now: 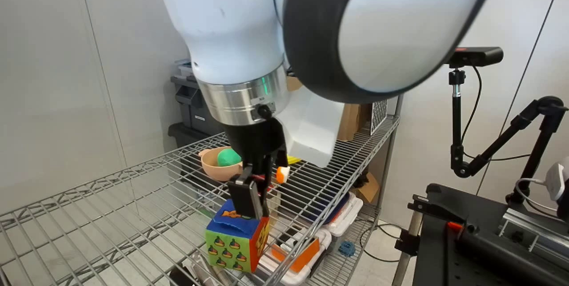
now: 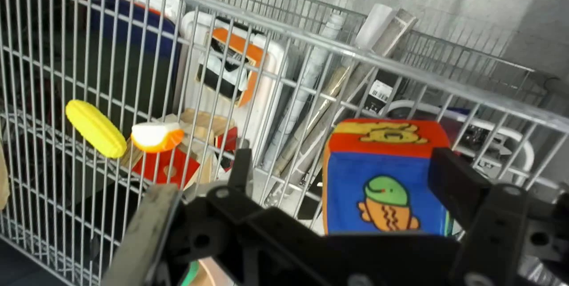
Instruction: Move the cube to the right, remove the green object from the bowl and put it on the shelf
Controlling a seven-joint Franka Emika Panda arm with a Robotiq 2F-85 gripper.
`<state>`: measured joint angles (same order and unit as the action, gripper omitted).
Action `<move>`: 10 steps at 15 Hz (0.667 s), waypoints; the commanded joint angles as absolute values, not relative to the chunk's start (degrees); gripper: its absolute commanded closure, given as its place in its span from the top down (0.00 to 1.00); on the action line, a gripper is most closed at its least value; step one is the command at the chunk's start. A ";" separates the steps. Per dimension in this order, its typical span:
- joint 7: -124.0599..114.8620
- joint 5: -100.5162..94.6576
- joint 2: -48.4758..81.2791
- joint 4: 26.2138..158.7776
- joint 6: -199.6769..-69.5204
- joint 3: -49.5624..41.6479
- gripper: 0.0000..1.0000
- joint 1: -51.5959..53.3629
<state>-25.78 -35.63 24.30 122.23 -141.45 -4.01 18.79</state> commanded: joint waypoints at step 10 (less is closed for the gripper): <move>-14.73 -24.25 41.94 99.52 -135.04 -0.76 1.00 17.52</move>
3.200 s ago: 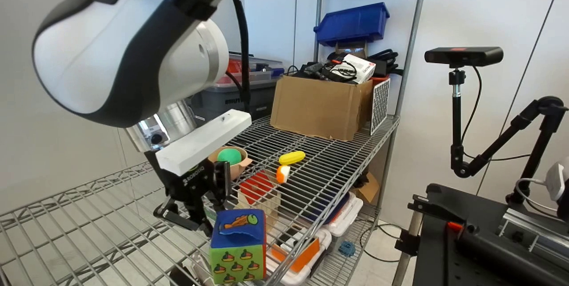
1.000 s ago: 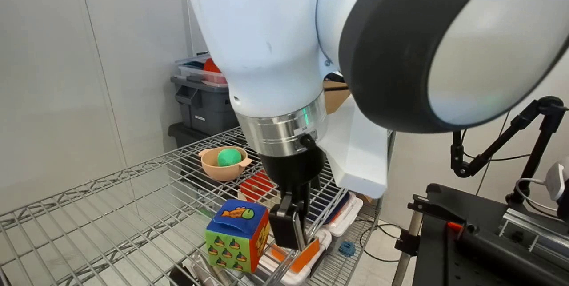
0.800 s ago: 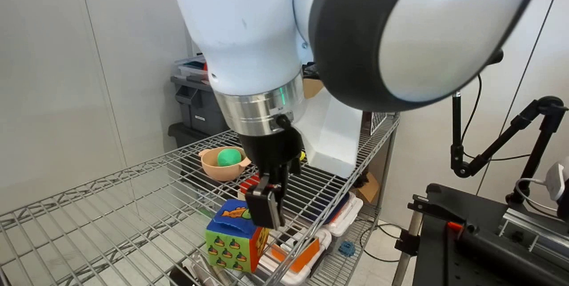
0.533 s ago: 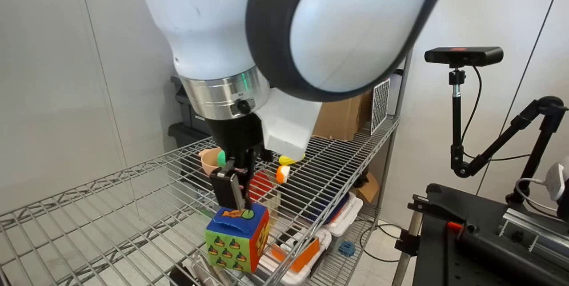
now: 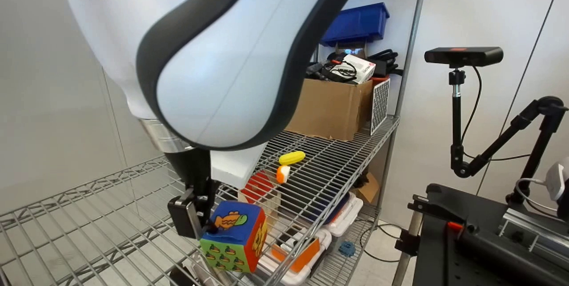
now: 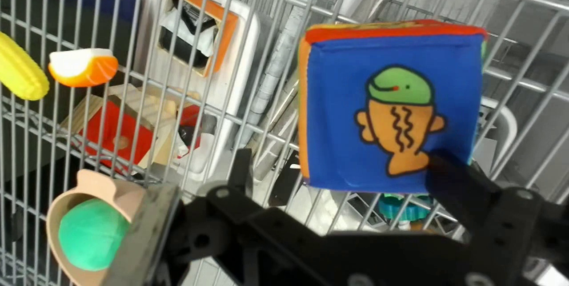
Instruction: Move the cube to the right, remove the green object from the bowl and put it on the shelf
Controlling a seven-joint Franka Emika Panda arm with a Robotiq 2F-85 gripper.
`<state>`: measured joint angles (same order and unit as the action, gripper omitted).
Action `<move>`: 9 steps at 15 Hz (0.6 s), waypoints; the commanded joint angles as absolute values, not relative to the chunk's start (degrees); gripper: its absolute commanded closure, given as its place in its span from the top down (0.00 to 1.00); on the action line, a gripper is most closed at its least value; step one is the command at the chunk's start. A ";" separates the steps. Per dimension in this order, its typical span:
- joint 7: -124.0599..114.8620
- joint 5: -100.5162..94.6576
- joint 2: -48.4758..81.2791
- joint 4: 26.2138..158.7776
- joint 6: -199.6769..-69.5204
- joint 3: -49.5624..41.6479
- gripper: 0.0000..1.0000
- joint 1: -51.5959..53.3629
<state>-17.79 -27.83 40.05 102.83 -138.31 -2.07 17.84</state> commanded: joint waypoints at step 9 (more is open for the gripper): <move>-13.63 -20.83 41.36 98.85 -133.70 -0.62 0.27 17.02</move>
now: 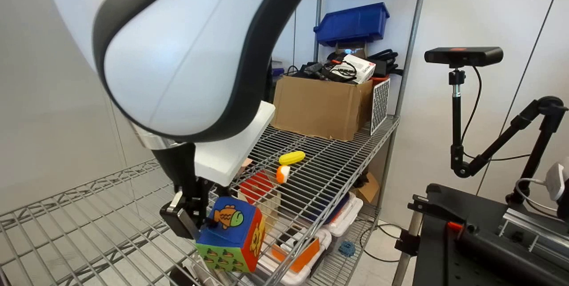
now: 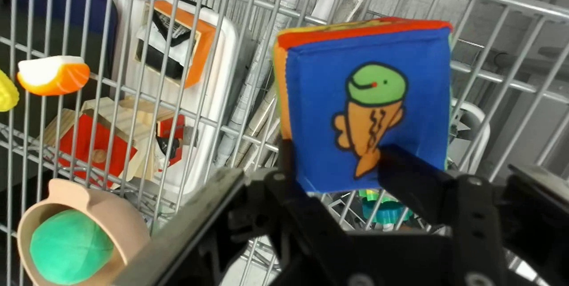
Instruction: Move the cube to the right, remove the green object from the bowl and put it on the shelf
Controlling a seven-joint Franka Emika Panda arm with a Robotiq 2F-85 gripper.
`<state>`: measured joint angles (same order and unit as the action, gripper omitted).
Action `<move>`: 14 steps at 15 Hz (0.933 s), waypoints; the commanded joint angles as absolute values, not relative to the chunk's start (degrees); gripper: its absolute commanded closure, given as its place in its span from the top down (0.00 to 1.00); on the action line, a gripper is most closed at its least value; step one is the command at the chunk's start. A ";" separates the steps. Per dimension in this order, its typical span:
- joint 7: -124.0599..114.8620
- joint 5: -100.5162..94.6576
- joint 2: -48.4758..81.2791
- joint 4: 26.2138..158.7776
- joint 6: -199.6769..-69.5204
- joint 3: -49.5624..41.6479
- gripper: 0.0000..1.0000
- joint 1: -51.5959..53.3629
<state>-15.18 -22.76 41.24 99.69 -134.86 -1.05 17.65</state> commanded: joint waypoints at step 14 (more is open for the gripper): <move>-19.79 -21.75 28.64 102.47 -140.21 -3.99 0.01 14.85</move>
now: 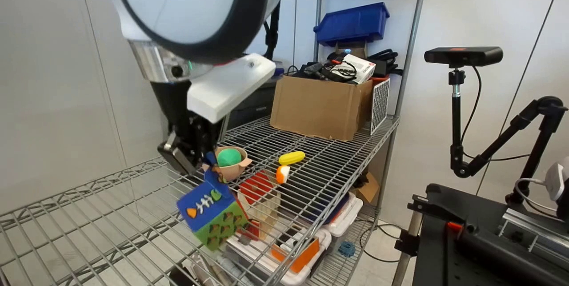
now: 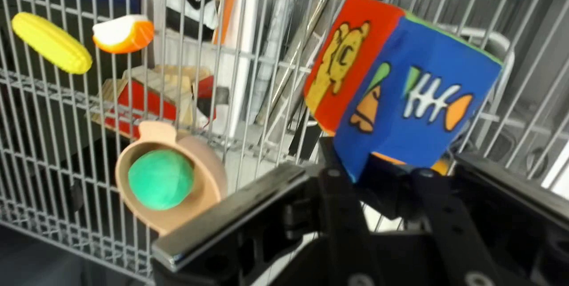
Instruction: Move the cube to the right, remove the green object from the bowl and put it on the shelf
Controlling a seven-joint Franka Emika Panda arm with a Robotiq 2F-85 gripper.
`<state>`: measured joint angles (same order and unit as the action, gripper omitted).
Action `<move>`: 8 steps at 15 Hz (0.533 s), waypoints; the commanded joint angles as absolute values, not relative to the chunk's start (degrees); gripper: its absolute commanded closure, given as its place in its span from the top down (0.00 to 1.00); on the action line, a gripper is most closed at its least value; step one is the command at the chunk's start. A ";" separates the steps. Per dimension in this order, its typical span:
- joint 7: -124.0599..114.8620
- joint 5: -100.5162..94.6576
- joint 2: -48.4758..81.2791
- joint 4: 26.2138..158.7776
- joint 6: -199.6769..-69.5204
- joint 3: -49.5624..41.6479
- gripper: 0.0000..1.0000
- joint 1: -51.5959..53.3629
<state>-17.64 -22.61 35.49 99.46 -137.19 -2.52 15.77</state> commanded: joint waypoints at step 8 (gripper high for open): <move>-30.57 -26.49 17.91 102.50 -151.21 -11.16 0.01 11.53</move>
<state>-24.81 -23.56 20.52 101.40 -146.88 -8.83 11.99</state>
